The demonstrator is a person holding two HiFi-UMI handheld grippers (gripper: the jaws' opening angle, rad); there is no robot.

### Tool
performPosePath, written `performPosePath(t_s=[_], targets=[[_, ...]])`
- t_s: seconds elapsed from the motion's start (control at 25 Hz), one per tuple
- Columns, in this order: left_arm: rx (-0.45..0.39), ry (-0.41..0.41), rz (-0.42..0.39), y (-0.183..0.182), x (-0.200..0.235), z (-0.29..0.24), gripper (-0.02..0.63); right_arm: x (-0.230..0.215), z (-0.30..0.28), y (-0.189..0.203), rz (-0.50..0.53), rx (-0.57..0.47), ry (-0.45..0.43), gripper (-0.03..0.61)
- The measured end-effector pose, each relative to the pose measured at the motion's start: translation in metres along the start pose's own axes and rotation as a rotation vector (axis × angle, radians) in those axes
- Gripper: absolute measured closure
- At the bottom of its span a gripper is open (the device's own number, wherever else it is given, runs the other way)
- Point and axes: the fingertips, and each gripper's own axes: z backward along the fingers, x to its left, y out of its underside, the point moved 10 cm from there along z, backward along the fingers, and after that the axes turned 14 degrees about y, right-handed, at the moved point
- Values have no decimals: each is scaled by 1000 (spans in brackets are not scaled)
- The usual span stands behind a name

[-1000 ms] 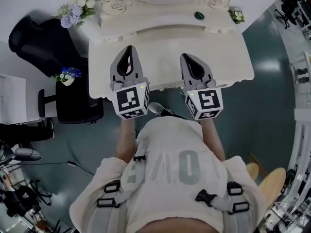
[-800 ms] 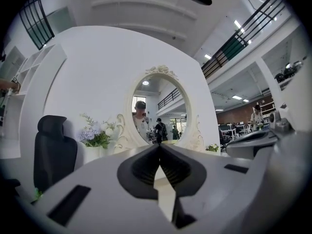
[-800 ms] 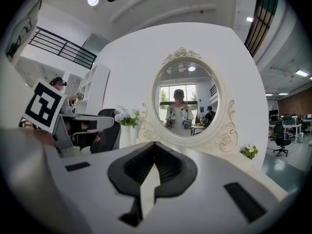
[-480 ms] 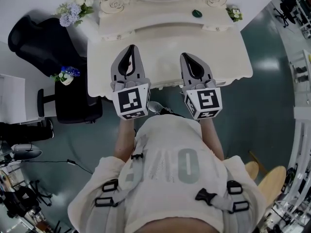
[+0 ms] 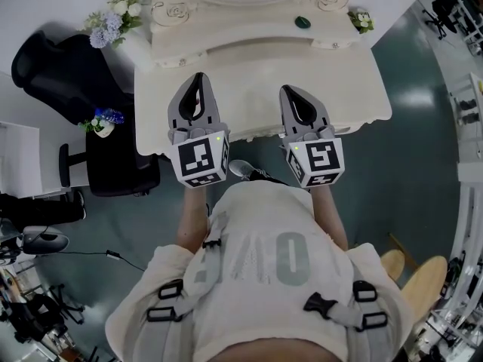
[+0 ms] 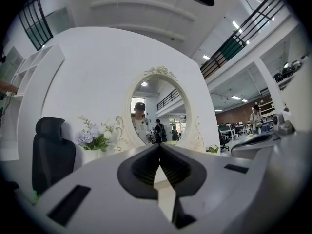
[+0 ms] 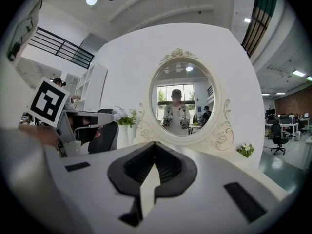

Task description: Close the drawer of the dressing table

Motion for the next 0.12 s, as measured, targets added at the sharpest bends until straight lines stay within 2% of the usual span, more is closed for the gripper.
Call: performPosePath(t_s=[0.12], targets=[[-1,1,1,-1,0,-1,595,-1,0,1,1,5,1,572]])
